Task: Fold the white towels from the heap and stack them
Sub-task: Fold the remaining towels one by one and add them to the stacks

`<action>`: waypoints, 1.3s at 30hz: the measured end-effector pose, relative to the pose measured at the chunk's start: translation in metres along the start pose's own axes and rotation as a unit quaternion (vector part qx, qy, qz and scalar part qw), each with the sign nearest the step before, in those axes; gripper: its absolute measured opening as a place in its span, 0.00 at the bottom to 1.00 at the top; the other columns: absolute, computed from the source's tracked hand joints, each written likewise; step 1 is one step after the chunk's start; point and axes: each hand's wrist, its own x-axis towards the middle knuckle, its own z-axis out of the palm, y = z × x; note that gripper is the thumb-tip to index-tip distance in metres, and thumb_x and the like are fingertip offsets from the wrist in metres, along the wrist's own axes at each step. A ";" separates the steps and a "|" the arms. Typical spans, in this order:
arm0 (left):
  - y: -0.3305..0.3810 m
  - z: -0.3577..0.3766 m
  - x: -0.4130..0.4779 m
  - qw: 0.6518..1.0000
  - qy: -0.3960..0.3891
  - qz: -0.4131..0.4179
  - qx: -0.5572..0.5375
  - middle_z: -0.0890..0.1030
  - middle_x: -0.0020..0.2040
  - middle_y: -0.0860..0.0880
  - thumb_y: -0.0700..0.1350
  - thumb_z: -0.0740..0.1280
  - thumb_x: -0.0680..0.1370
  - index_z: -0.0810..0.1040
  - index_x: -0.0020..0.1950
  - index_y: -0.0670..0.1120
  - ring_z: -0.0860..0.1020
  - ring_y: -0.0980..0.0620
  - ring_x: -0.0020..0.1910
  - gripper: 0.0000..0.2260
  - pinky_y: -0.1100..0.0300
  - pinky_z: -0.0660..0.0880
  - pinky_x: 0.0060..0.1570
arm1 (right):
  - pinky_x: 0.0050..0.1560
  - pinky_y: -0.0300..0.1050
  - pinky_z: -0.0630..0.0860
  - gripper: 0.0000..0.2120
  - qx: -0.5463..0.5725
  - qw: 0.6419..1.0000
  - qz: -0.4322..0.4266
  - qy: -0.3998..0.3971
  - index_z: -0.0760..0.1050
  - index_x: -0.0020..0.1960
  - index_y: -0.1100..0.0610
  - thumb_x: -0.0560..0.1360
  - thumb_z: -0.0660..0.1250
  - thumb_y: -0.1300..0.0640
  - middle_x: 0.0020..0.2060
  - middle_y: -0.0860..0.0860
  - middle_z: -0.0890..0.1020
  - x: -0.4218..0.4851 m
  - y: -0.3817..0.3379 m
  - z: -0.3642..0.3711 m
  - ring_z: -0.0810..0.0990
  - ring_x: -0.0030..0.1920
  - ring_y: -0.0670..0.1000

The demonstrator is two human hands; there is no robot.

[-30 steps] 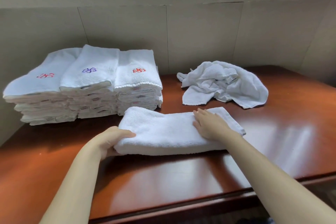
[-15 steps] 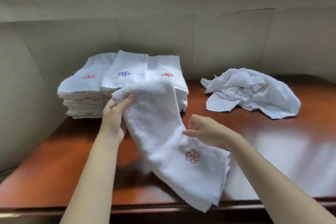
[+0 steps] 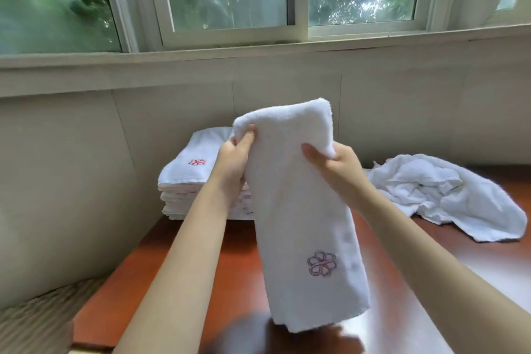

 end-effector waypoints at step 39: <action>-0.150 0.045 0.361 0.868 0.031 -0.072 0.491 0.74 0.53 0.41 0.40 0.58 0.81 0.68 0.68 0.34 0.72 0.47 0.53 0.17 0.57 0.67 0.49 | 0.45 0.35 0.72 0.15 -0.068 0.972 0.214 0.067 0.73 0.62 0.63 0.79 0.59 0.58 0.68 0.58 0.71 0.297 0.218 -0.002 0.76 0.55 0.55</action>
